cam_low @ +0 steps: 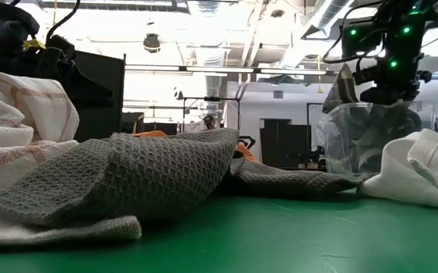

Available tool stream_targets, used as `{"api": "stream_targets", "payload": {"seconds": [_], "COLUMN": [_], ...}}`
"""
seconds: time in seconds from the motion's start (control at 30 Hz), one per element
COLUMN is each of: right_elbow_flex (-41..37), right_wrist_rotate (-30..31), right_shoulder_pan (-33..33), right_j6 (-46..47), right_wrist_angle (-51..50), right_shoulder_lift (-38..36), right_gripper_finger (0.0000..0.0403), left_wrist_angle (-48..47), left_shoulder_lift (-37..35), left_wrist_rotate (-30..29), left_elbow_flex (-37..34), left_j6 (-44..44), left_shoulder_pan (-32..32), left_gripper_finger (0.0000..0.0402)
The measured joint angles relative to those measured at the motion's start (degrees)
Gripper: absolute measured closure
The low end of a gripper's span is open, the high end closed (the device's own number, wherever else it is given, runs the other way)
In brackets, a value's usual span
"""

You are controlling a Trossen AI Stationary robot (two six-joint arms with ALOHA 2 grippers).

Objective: Sort towels by color in basket
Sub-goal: Put the dark gray striped microfiber towel into the top transparent bin

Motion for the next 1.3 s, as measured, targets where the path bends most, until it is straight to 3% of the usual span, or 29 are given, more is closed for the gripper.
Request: {"api": "stream_targets", "payload": {"seconds": [0.17, 0.4, 0.77, 1.1, 1.3], "right_elbow_flex": [-0.17, 1.2, 2.12, 2.45, 2.43], "right_wrist_rotate": [-9.09, -17.3, -19.93, -22.58, -27.09], "right_shoulder_pan": [-4.47, -8.96, -15.8, -16.61, -17.42], "right_j6": [-3.84, -7.89, -12.7, -14.75, -15.85], "right_wrist_angle": [4.13, 7.0, 9.39, 10.26, 13.18], "right_shoulder_lift": [-0.27, -0.68, 1.11, 8.02, 10.66], "right_gripper_finger": [0.0368, 0.0368, 0.0369, 0.0369, 0.0369], "left_wrist_angle": [0.0, 0.0, 0.0, 0.0, 0.0], "left_shoulder_lift": [0.0, 0.0, 0.01, 0.01, 0.01], "left_wrist_rotate": [0.0, 0.0, 0.0, 0.0, 0.0], "left_elbow_flex": [-0.01, 0.0, 0.01, 0.01, 0.0], "left_j6": [-0.01, -0.01, -0.01, -0.01, -0.01], "left_shoulder_pan": [0.0, -0.01, 0.0, -0.02, -0.02], "left_gripper_finger": [0.0157, 0.0157, 0.0157, 0.0157, 0.0157]}}
